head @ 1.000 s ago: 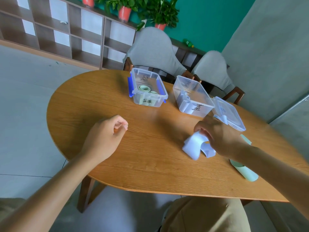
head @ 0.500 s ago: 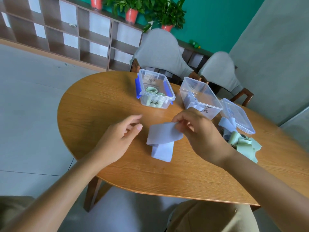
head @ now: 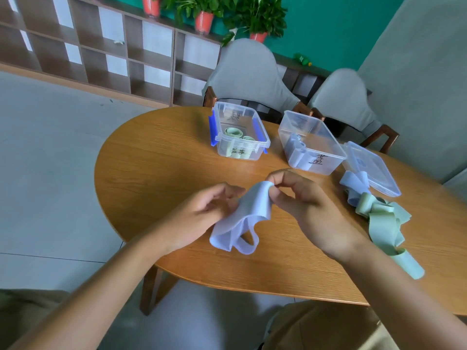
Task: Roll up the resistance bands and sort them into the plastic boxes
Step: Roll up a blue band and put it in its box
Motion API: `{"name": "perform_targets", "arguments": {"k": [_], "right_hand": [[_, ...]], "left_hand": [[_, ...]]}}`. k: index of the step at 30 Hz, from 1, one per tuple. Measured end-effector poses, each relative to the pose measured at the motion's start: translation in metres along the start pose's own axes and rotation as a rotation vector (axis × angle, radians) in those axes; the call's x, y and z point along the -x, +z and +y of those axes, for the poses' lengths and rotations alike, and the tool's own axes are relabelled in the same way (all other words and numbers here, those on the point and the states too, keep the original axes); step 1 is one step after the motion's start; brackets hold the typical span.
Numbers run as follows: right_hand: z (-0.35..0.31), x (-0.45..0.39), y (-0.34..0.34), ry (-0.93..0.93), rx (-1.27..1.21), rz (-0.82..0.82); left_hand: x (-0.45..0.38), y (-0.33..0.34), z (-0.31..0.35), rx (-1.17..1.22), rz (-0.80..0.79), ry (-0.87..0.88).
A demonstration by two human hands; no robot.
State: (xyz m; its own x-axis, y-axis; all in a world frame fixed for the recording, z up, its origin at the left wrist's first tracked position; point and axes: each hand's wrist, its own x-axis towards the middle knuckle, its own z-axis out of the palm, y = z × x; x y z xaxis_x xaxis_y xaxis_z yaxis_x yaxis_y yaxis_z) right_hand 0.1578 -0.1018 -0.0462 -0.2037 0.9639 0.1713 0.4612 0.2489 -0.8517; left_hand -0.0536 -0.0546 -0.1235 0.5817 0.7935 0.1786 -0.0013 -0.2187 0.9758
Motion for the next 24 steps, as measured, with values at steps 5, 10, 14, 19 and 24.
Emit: {"name": "perform_targets", "arguments": {"k": [5, 10, 14, 19, 24], "right_hand": [[0.012, 0.009, -0.007, 0.032, -0.213, -0.01], [0.021, 0.015, -0.009, 0.033, -0.333, 0.065], [0.026, 0.018, -0.013, 0.022, -0.35, 0.145], [0.04, 0.018, -0.025, 0.05, -0.378, 0.229], [0.059, 0.02, -0.041, 0.095, -0.353, 0.298]], "left_hand": [[0.006, 0.004, 0.014, 0.019, 0.08, -0.025], [0.007, 0.008, 0.022, 0.183, 0.187, -0.154], [0.006, 0.006, 0.033, 0.294, 0.094, -0.22], [-0.019, 0.005, 0.043, 0.448, 0.158, -0.313], [-0.062, 0.015, 0.051, 0.265, 0.255, -0.319]]}}
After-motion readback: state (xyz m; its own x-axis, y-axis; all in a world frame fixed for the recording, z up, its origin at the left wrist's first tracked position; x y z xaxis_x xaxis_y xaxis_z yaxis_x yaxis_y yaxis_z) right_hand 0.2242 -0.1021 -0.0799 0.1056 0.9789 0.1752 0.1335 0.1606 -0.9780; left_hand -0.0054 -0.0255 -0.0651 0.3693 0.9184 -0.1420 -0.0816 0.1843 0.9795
